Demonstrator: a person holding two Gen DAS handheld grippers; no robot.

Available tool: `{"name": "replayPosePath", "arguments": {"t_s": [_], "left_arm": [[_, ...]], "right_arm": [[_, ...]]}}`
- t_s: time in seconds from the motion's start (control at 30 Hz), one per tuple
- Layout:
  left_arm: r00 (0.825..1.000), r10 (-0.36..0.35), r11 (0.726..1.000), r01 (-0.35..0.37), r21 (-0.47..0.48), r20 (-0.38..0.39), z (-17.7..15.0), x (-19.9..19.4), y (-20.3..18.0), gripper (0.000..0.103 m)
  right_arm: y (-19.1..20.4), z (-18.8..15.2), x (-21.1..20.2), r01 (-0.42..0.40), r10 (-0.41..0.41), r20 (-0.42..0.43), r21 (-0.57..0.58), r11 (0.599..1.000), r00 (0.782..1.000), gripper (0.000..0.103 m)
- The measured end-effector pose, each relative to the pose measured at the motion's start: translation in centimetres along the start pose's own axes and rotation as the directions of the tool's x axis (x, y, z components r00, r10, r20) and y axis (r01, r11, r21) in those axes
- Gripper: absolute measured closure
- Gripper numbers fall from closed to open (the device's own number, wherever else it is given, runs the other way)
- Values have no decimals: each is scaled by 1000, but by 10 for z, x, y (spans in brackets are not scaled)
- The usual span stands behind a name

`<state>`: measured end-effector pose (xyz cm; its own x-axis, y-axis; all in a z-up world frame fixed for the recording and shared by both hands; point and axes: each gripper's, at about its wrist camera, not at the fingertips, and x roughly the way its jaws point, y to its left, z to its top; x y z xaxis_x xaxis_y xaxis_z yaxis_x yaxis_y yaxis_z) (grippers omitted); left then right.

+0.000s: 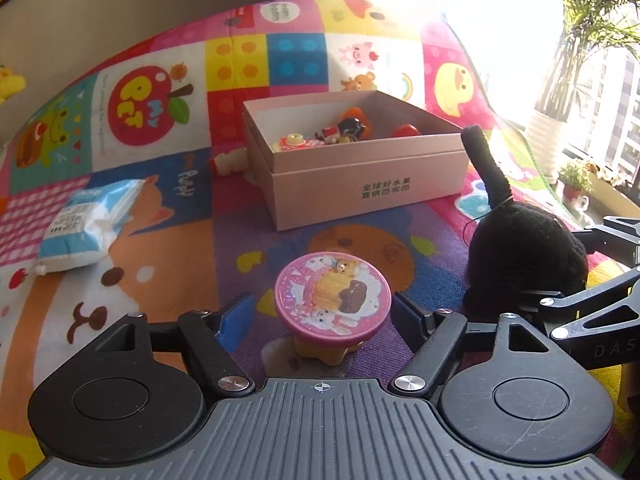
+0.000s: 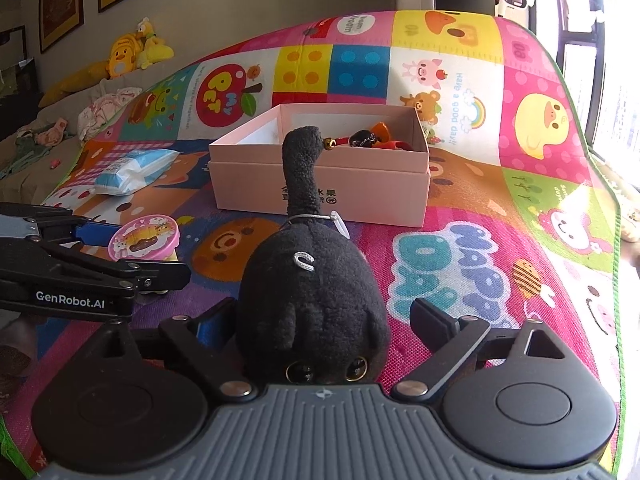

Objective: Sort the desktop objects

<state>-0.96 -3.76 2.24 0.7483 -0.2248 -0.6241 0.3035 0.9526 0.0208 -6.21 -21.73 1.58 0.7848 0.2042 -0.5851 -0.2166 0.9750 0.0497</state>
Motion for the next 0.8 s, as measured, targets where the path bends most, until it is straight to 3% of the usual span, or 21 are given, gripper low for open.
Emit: {"name": "replayPosePath", "arguments": {"t_s": [0.23, 0.43, 0.53, 0.6, 0.7, 0.8], "left_arm": [[1000, 3, 1000, -3, 22, 1, 5, 7, -6, 41], [1000, -3, 999, 3, 35, 0, 2, 3, -5, 42], [1000, -7, 999, 7, 39, -2, 0, -2, -4, 42], [1000, -12, 999, 12, 42, -3, -2, -4, -4, 42], [1000, -15, 999, 15, 42, -5, -4, -8, -2, 42], [1000, -16, 999, 16, 41, -2, -5, -13, -1, 42]], "right_arm": [[1, 1, 1, 7, -7, -2, -6, 1000, 1000, 11], [11, 8, -5, 45, -41, 54, -68, 997, 998, 11], [14, 16, -8, 17, -13, 51, -85, 996, 999, 11], [17, 19, -6, 14, -11, 28, -102, 995, 1000, 14], [16, 22, 0, -3, -1, -37, -112, 994, 999, 34], [12, 23, 0, -19, 12, -72, -96, 995, 997, 38]]}}
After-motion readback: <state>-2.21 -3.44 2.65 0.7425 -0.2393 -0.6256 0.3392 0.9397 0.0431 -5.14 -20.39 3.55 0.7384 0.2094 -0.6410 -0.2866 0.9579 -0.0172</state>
